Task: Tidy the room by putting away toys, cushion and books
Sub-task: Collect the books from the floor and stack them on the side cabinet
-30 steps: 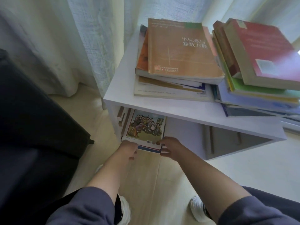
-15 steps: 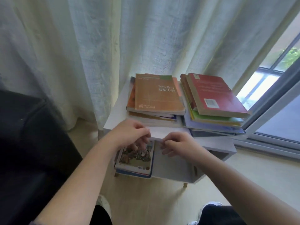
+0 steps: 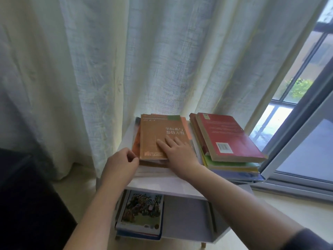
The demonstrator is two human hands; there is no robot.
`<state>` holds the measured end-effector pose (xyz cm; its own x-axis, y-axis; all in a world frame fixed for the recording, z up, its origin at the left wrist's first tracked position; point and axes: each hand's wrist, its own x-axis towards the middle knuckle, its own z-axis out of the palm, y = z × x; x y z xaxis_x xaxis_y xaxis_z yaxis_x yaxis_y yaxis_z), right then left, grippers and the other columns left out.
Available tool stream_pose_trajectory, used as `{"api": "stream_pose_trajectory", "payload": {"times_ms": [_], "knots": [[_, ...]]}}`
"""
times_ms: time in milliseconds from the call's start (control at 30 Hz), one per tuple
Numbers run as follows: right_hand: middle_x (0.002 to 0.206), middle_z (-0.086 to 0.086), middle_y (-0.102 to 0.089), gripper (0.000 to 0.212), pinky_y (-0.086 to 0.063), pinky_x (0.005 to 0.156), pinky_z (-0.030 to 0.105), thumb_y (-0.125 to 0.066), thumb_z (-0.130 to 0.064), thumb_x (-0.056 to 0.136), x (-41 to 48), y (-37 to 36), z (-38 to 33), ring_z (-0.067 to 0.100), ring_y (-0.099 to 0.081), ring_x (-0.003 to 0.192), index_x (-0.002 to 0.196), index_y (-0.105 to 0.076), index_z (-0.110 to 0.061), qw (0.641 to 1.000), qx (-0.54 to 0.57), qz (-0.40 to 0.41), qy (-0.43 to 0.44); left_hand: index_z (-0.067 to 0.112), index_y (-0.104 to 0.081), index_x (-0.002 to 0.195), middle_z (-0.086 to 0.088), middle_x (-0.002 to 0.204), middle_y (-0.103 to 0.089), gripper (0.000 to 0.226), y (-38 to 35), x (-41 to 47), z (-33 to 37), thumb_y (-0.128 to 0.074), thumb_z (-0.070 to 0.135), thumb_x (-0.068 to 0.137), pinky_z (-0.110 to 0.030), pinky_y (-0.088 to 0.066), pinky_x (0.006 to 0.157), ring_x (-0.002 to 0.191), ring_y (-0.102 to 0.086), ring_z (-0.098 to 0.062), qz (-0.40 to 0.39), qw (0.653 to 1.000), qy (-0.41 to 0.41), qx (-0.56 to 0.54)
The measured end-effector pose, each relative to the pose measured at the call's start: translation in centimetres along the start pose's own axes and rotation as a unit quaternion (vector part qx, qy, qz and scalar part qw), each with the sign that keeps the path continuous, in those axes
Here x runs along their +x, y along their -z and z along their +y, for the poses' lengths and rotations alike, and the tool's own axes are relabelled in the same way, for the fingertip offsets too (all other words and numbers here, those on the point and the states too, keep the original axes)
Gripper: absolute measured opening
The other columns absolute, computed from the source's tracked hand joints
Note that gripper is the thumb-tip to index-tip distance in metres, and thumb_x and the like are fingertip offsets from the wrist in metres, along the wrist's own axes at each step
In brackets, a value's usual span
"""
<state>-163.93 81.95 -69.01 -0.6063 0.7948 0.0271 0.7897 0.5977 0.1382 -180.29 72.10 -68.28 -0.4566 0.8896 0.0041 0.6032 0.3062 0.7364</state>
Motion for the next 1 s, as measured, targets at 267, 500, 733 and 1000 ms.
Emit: {"api": "stream_pose_trajectory", "payload": {"times_ms": [267,500,733,1000], "knots": [[0.123,-0.001,-0.064,0.041,-0.047,0.083,0.035,-0.036,-0.04,0.103,-0.6,3.8,2.9,0.025,-0.06,0.104,0.144,-0.039,-0.038,0.975,0.211,0.056,-0.043,0.019,-0.061,0.106,0.004,0.096,-0.06,0.017,-0.2,1.9,0.5,-0.048,0.019,0.095,-0.023,-0.034,0.061,0.077,-0.05,-0.007,0.026,0.999,0.021,-0.037],[0.098,-0.004,-0.065,0.032,-0.044,0.077,0.031,-0.036,-0.031,0.104,-1.6,1.7,2.8,0.02,-0.06,0.088,0.126,-0.057,-0.024,0.877,0.413,0.125,-0.213,0.023,-0.061,0.115,0.001,0.093,-0.062,0.029,-1.8,1.8,2.1,-0.039,0.017,0.096,-0.028,-0.039,0.062,0.074,-0.052,-0.008,-0.004,0.999,-0.01,-0.032],[0.093,-0.012,-0.06,0.024,-0.04,0.08,0.029,-0.036,-0.032,0.104,-1.6,2.2,3.6,0.014,-0.057,0.091,0.112,-0.058,-0.026,0.833,0.479,0.13,-0.244,0.03,-0.059,0.088,0.003,0.092,-0.065,0.027,-2.5,2.1,4.5,-0.044,0.008,0.093,-0.032,-0.049,0.077,0.083,-0.06,-0.015,-0.092,0.963,0.034,-0.25],[0.106,-0.009,-0.06,0.031,-0.038,0.087,0.025,-0.039,-0.032,0.103,-2.0,2.1,4.3,0.014,-0.055,0.102,0.124,-0.059,-0.022,0.783,0.55,0.145,-0.253,0.033,-0.015,0.15,-0.001,0.161,0.0,0.089,-6.4,2.6,4.1,-0.059,0.062,0.078,-0.049,-0.003,0.118,0.148,0.006,-0.024,-0.034,0.955,-0.16,0.246]]}}
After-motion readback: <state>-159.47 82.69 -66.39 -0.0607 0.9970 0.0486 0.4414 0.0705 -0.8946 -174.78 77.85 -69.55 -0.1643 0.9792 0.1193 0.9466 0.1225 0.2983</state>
